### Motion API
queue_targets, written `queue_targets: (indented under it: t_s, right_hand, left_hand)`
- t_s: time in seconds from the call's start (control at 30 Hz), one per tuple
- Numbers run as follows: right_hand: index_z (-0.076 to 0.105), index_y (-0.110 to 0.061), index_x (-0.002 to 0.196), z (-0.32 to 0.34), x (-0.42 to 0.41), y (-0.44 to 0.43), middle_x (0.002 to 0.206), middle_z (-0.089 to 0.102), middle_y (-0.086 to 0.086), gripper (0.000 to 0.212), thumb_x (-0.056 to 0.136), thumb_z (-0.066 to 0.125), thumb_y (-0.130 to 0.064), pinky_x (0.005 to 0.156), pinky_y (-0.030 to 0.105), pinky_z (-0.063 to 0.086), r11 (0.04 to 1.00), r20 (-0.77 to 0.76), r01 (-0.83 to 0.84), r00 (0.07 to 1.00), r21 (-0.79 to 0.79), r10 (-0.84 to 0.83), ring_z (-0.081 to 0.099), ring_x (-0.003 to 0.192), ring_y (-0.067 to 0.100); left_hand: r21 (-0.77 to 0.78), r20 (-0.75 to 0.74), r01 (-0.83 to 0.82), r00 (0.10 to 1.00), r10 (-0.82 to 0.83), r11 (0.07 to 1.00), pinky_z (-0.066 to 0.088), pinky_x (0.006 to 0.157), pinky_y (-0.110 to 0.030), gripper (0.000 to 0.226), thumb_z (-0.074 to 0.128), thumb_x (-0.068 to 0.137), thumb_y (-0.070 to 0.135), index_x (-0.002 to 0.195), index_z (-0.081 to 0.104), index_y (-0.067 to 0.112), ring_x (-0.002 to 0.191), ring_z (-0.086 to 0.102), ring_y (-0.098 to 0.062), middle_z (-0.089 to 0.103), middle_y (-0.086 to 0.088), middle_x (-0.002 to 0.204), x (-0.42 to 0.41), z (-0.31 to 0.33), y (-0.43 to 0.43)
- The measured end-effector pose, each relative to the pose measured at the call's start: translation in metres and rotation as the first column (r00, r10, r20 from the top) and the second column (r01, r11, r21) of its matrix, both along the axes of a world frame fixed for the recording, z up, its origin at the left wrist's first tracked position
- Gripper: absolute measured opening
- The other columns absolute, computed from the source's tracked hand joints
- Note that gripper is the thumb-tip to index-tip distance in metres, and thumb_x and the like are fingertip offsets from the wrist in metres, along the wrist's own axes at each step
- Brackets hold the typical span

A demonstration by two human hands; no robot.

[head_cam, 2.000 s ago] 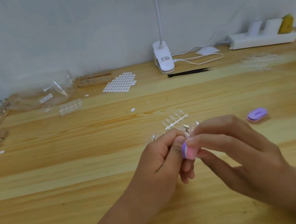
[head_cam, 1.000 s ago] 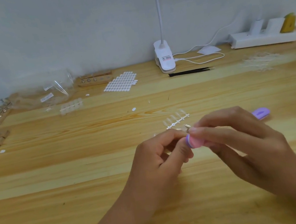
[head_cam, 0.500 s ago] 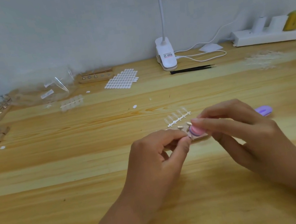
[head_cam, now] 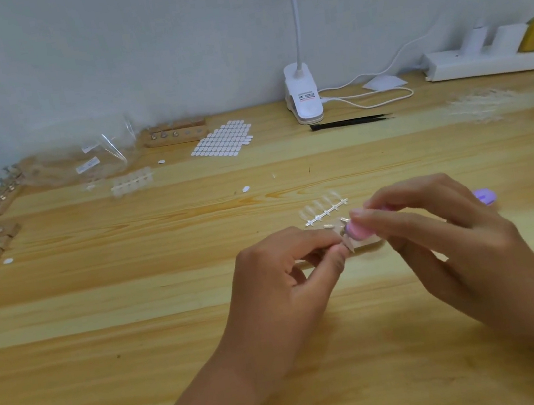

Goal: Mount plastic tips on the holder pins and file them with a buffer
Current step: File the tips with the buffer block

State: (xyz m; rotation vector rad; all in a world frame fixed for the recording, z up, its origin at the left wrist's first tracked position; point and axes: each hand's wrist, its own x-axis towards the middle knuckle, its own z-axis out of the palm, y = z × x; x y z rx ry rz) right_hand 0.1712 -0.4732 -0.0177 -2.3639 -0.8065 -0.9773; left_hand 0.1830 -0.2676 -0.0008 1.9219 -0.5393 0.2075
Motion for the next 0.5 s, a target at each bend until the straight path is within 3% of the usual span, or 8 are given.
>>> queue_targets:
  t_s: [0.13,0.23,0.33,0.5]
  right_hand:
    - [0.065,-0.009,0.122,0.003,-0.001,0.000,0.107,0.065,0.006,0.028,0.096,0.060,-0.001,0.091,0.029,0.049,0.993,-0.020,0.049,0.999,0.107,-0.048,0.064,0.098,0.024]
    - [0.062,-0.010,0.125,0.001,-0.007,0.008,0.111,0.061,0.001,0.029,0.096,0.060,-0.012,0.096,0.021,0.046,0.991,-0.036,-0.006,0.999,0.134,0.011,0.061,0.102,0.017]
    - [0.062,-0.010,0.125,-0.002,-0.009,0.014,0.111,0.058,-0.001,0.029,0.096,0.059,-0.012,0.097,0.018,0.043,0.993,-0.046,-0.049,0.997,0.110,0.055,0.060,0.103,0.014]
    - [0.061,-0.014,0.123,0.000,-0.007,0.009,0.111,0.059,0.000,0.028,0.096,0.056,-0.010,0.096,0.018,0.044,0.992,-0.081,-0.027,0.996,0.123,0.037,0.061,0.102,0.016]
  left_hand:
    - [-0.102,-0.152,-0.005,0.988,-0.011,0.995,0.049,0.057,-0.018,0.011,0.079,0.081,0.012,0.079,0.078,0.023,0.068,0.065,0.001,0.073,0.011,0.075,0.002,-0.001,0.002]
    - [-0.219,-0.283,0.034,0.954,-0.097,0.975,0.052,0.057,-0.020,0.010,0.078,0.083,0.018,0.090,0.076,0.026,0.070,0.069,-0.008,0.075,0.002,0.075,0.004,-0.001,0.004]
    - [-0.300,-0.313,0.091,0.931,-0.189,0.950,0.052,0.056,-0.021,0.018,0.077,0.082,0.023,0.099,0.075,0.030,0.072,0.071,-0.013,0.076,-0.004,0.079,0.002,0.001,0.004]
    - [-0.358,-0.354,0.125,0.899,-0.259,0.925,0.052,0.059,-0.021,0.026,0.079,0.075,0.013,0.099,0.077,0.024,0.066,0.067,-0.012,0.076,-0.006,0.081,0.003,0.003,0.002]
